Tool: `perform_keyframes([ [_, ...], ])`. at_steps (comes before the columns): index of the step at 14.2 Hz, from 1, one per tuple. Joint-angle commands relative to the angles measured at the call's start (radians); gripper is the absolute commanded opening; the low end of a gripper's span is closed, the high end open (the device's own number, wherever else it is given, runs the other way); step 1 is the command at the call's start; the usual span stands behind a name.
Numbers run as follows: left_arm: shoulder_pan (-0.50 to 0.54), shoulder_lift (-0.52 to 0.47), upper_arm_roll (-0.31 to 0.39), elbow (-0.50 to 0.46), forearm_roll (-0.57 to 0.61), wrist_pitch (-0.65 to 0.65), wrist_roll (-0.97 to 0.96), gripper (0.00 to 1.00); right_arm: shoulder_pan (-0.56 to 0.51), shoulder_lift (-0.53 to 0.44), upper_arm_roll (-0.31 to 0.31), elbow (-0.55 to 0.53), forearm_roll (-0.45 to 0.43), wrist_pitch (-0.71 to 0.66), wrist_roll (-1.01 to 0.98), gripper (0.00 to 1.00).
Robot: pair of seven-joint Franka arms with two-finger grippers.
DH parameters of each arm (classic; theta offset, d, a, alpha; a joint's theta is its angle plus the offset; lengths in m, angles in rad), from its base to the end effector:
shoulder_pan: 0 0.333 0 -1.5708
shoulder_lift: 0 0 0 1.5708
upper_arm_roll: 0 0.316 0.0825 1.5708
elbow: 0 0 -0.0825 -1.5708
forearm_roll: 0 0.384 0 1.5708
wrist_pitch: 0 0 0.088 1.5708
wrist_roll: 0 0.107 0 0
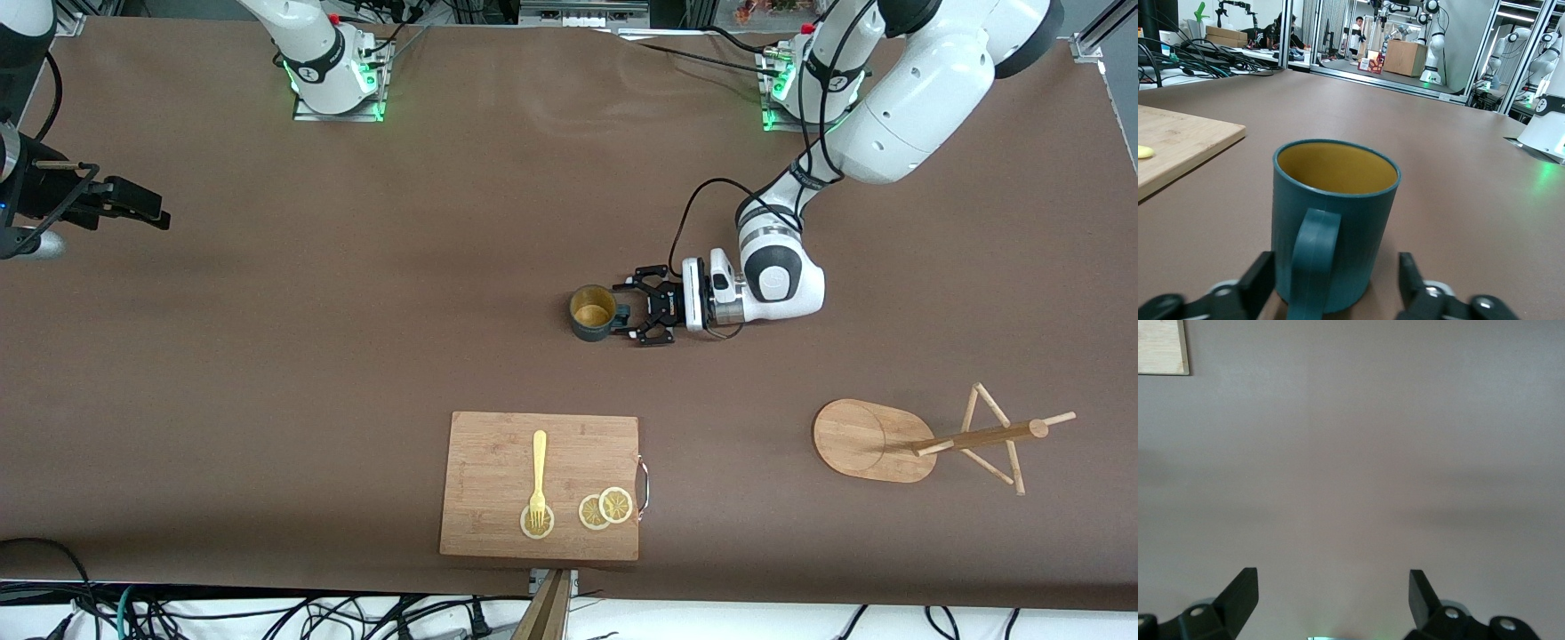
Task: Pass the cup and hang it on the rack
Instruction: 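Grasp the teal mug handle with the left gripper and lift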
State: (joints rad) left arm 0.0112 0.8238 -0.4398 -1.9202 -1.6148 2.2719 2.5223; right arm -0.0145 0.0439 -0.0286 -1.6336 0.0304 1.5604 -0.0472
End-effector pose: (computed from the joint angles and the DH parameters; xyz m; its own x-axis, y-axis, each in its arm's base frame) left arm 0.5235 -0.2722 0.0895 0.1983 -0.2885 0.9367 -0.9797 -0.0883 0.1802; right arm 0.5614 -0.0206 0.5697 0.9933 0.0046 -0.1153 0.0006 -0.9994 -0.0345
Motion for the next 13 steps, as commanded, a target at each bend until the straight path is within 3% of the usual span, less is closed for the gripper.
perform_keyframes([
  [1, -0.007, 0.020, 0.001, 0.027, -0.034, -0.005, 0.038, 0.44, 0.002, 0.004, 0.001, 0.028, 0.005, -0.061, 0.001, 1.00],
  [4, 0.001, 0.011, 0.010, 0.027, -0.028, -0.008, 0.050, 0.04, 0.001, 0.002, -0.001, 0.029, 0.005, -0.077, 0.000, 1.00],
  [5, 0.004, 0.009, 0.019, 0.026, -0.028, -0.012, 0.061, 0.00, 0.001, 0.002, -0.001, 0.031, 0.005, -0.074, 0.004, 1.00],
  [9, 0.044, -0.032, 0.058, 0.018, -0.024, -0.075, 0.062, 0.00, -0.007, 0.010, -0.008, 0.034, 0.005, -0.063, -0.010, 1.00],
  [11, 0.047, -0.087, 0.139, 0.003, -0.011, -0.150, 0.059, 0.00, -0.007, 0.011, -0.008, 0.035, 0.006, -0.059, -0.003, 1.00],
  [13, 0.068, -0.159, 0.211, -0.026, 0.073, -0.170, 0.029, 0.00, -0.005, 0.008, -0.008, 0.034, 0.005, -0.068, -0.008, 1.00],
])
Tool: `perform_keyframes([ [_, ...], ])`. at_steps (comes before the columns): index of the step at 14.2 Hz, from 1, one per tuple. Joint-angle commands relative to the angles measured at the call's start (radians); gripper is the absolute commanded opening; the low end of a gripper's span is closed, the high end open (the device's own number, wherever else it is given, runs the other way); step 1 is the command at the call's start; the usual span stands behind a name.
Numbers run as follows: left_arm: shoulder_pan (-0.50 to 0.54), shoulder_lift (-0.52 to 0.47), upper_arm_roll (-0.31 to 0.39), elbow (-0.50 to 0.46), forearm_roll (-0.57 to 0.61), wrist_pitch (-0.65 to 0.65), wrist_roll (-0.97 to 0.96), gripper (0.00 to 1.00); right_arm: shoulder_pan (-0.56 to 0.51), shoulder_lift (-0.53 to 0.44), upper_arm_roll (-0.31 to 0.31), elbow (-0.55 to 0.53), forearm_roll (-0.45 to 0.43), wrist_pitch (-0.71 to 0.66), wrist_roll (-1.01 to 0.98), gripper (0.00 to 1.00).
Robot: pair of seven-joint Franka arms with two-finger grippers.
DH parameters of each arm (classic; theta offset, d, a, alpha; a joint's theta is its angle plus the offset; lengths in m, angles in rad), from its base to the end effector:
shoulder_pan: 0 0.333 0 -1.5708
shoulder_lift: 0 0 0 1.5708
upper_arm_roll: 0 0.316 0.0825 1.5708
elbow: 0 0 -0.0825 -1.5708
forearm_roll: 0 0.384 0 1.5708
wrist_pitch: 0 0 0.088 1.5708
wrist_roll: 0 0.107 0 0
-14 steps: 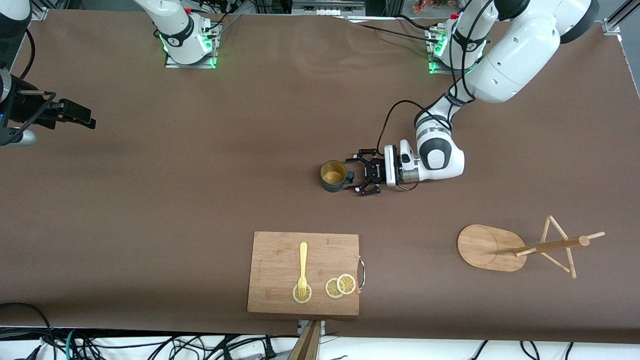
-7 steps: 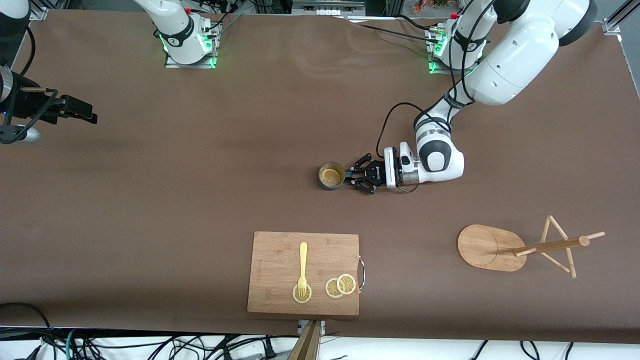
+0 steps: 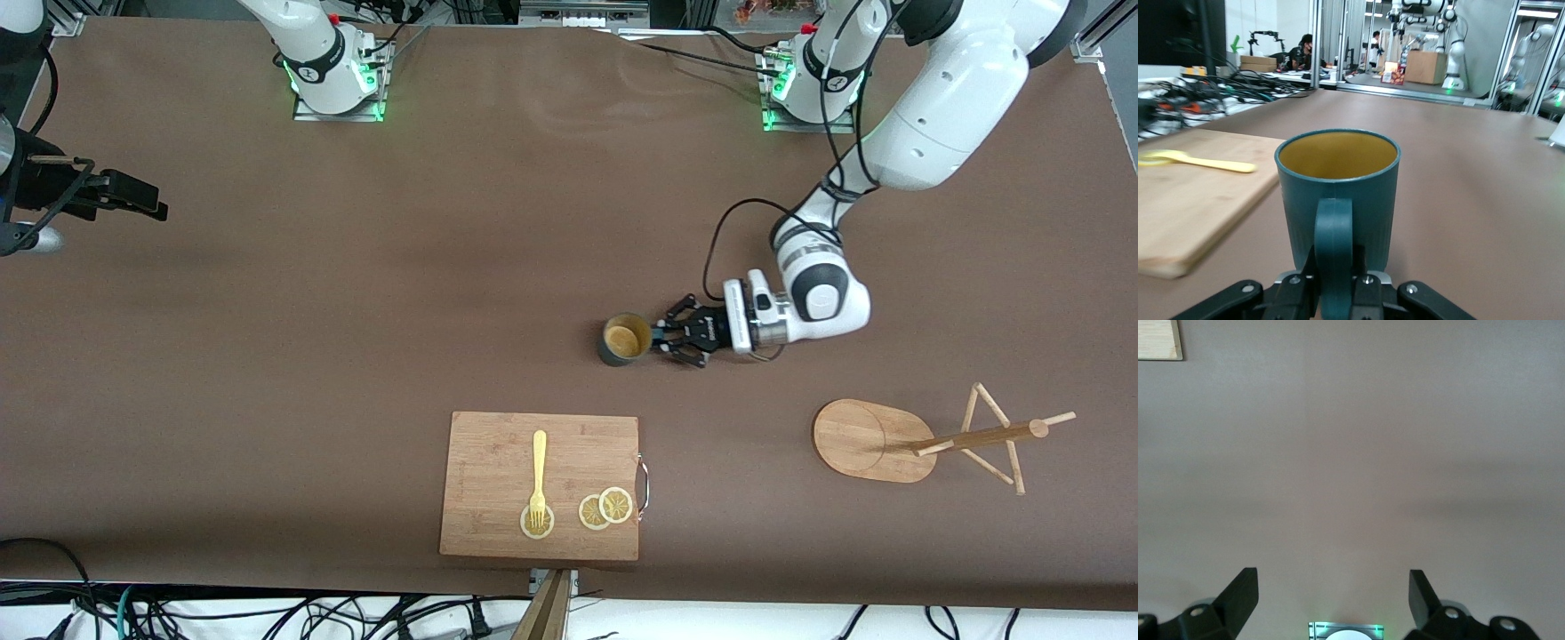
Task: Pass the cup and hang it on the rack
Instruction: 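Grasp the teal mug handle with the left gripper and lift, then carry the mug with the left gripper over the wooden rack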
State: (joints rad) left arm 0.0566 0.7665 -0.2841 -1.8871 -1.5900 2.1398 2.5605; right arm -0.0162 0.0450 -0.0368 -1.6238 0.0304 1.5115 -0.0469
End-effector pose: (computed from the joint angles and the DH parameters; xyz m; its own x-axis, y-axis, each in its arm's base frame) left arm 0.5790 -0.1763 0.1118 0.1037 -0.2777 0.9551 -0.9853 -0.1597 0.0605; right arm 0.5564 -0.0257 0.5701 0.9879 -0.0039 -0.1551 -0.0096 -0.9993 -0.0359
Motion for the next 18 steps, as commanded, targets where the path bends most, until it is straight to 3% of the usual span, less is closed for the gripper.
perform_keyframes([
  [1, 0.044, -0.137, 0.075, -0.090, 0.067, -0.047, -0.052, 0.00, -0.005, 0.009, 0.000, 0.024, 0.005, -0.017, -0.010, 1.00],
  [5, 0.194, -0.225, 0.115, -0.179, 0.108, -0.093, -0.181, 0.00, -0.005, 0.009, 0.000, 0.024, 0.005, -0.013, -0.008, 1.00],
  [9, 0.388, -0.242, 0.177, -0.178, 0.263, -0.311, -0.360, 0.00, -0.004, 0.009, 0.002, 0.024, 0.005, -0.016, -0.007, 1.00],
  [12, 0.419, -0.231, 0.275, -0.132, 0.335, -0.545, -0.517, 0.00, -0.002, 0.009, 0.002, 0.024, 0.005, -0.017, 0.001, 1.00],
  [14, 0.457, -0.201, 0.284, -0.080, 0.335, -0.635, -0.531, 0.00, -0.002, 0.009, 0.002, 0.025, 0.005, -0.019, 0.002, 1.00],
  [18, 0.497, -0.199, 0.286, -0.082, 0.335, -0.725, -0.678, 0.00, -0.005, 0.004, -0.003, 0.039, -0.004, -0.052, -0.016, 1.00],
])
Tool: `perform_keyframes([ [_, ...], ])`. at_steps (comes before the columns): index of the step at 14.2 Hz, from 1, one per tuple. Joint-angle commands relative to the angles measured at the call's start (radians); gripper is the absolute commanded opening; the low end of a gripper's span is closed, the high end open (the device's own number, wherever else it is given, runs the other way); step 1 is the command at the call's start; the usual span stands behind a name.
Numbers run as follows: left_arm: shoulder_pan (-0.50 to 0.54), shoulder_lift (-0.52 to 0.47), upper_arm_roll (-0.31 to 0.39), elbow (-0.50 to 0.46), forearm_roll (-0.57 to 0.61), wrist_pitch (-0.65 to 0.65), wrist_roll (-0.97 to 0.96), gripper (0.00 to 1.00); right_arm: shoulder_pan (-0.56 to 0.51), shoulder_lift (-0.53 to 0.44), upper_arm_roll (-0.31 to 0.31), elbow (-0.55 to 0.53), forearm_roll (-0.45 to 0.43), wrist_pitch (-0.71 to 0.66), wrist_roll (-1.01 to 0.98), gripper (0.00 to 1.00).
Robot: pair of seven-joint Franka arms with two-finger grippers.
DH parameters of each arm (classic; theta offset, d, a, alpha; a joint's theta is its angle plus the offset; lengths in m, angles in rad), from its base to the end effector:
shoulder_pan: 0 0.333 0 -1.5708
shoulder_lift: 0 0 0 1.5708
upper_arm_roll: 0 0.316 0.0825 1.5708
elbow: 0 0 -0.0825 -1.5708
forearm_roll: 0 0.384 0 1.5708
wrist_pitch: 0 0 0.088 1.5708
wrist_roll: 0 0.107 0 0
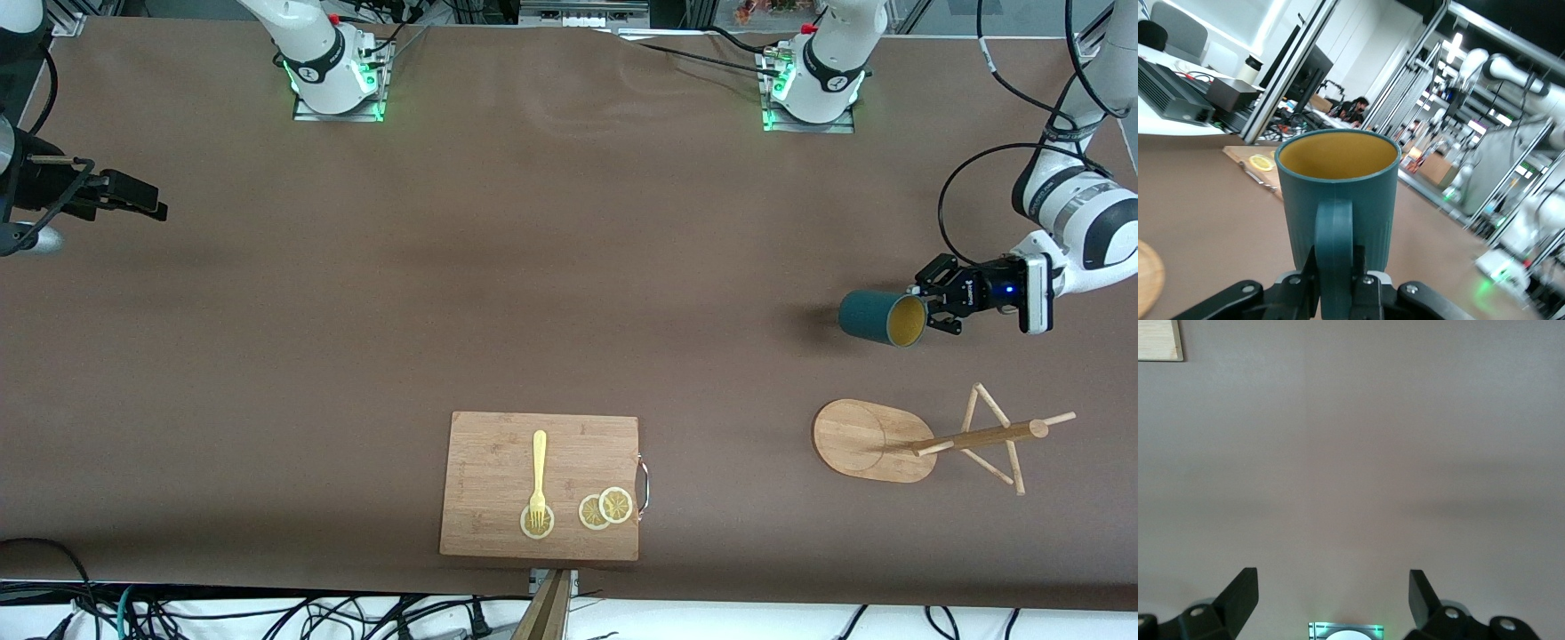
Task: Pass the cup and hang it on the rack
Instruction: 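Carry the mug with the left gripper over the wooden rack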
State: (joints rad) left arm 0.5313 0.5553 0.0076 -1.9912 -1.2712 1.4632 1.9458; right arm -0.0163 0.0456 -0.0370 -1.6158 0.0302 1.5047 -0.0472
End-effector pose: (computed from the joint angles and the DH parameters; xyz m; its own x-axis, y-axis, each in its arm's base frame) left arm 0.5155 0.1792 0.2037 0.5883 0.0711 0.8055 -0.7764 -0.2288 0.5872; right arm 0.5563 -0.0258 0.5730 0.9880 -0.0037 -0.1545 -0.0093 -0.9993 -0.0357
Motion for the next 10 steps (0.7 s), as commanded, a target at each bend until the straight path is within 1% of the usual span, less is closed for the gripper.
perform_keyframes([
  [1, 0.032, 0.011, -0.008, 0.022, 0.016, -0.055, -0.074, 0.00, -0.005, 0.004, -0.010, 0.033, -0.003, -0.053, -0.014, 1.00],
  [3, 0.058, 0.012, -0.008, 0.023, 0.016, -0.118, -0.164, 0.00, -0.005, 0.007, -0.014, 0.037, 0.000, -0.054, -0.014, 1.00],
  [6, 0.095, 0.012, -0.008, 0.041, 0.007, -0.201, -0.365, 0.00, -0.005, 0.008, -0.014, 0.037, 0.001, -0.054, -0.014, 1.00],
  [9, 0.098, 0.035, -0.011, 0.118, 0.000, -0.205, -0.514, 0.00, -0.004, 0.008, -0.014, 0.037, 0.004, -0.054, -0.013, 1.00],
  [10, 0.095, 0.044, -0.011, 0.158, -0.019, -0.204, -0.577, 0.00, -0.004, 0.008, -0.014, 0.037, 0.004, -0.054, -0.013, 1.00],
])
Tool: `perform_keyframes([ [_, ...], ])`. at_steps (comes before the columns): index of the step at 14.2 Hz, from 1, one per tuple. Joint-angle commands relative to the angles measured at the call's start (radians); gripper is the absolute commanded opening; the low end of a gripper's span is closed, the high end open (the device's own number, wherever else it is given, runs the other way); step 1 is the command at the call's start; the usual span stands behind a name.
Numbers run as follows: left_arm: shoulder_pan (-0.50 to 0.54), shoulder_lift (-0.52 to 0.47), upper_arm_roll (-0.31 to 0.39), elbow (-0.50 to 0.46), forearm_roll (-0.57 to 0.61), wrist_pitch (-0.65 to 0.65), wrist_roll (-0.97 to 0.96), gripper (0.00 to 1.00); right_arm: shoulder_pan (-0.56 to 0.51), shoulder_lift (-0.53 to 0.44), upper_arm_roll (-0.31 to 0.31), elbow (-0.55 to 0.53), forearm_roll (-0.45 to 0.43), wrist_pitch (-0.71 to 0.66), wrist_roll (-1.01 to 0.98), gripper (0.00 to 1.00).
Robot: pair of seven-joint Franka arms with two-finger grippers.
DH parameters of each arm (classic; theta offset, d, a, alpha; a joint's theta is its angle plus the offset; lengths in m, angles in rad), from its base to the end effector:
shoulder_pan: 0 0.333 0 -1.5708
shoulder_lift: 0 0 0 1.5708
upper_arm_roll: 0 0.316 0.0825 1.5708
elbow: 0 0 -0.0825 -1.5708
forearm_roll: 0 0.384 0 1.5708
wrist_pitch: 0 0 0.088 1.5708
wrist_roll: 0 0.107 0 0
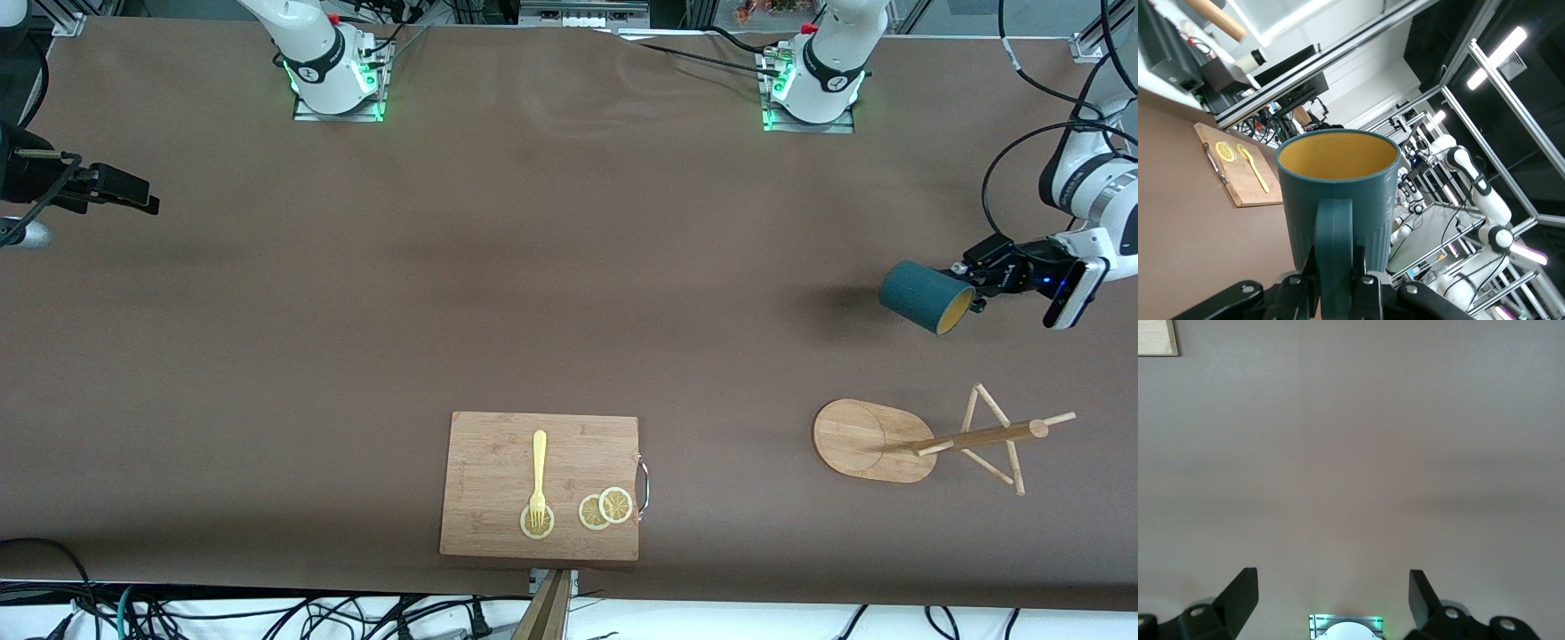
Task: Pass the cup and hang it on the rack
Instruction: 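Carry the mug with the left gripper over the wooden rack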
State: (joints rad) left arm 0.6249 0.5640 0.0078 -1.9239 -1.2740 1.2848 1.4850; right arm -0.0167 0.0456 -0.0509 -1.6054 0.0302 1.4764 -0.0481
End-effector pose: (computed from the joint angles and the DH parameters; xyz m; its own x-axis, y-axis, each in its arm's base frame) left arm 0.5084 0.2213 0.2351 0.8332 0.2171 0.5085 -0.5058 -0.0724 0.8596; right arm 0.5533 -0.0334 0.5758 0.9850 -0.0160 -0.1721 -0.0226 -0.9991 -0.0361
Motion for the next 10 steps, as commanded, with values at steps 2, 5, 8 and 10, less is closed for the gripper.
perform_keyframes([
  [2, -0.013, 0.104, -0.015, 0.185, -0.045, -0.021, -0.199, 0.00, -0.005, 0.008, 0.000, 0.027, 0.004, -0.025, -0.013, 1.00],
  [5, -0.050, 0.165, -0.015, 0.261, -0.106, -0.019, -0.334, 0.00, -0.005, 0.008, 0.000, 0.027, 0.004, -0.027, -0.013, 1.00],
  [8, -0.053, 0.168, -0.015, 0.276, -0.111, -0.016, -0.461, 0.00, -0.005, 0.008, 0.000, 0.027, 0.004, -0.027, -0.013, 1.00],
  [10, -0.054, 0.168, -0.015, 0.280, -0.143, -0.018, -0.616, 0.00, -0.005, 0.008, 0.000, 0.027, 0.004, -0.027, -0.013, 1.00],
])
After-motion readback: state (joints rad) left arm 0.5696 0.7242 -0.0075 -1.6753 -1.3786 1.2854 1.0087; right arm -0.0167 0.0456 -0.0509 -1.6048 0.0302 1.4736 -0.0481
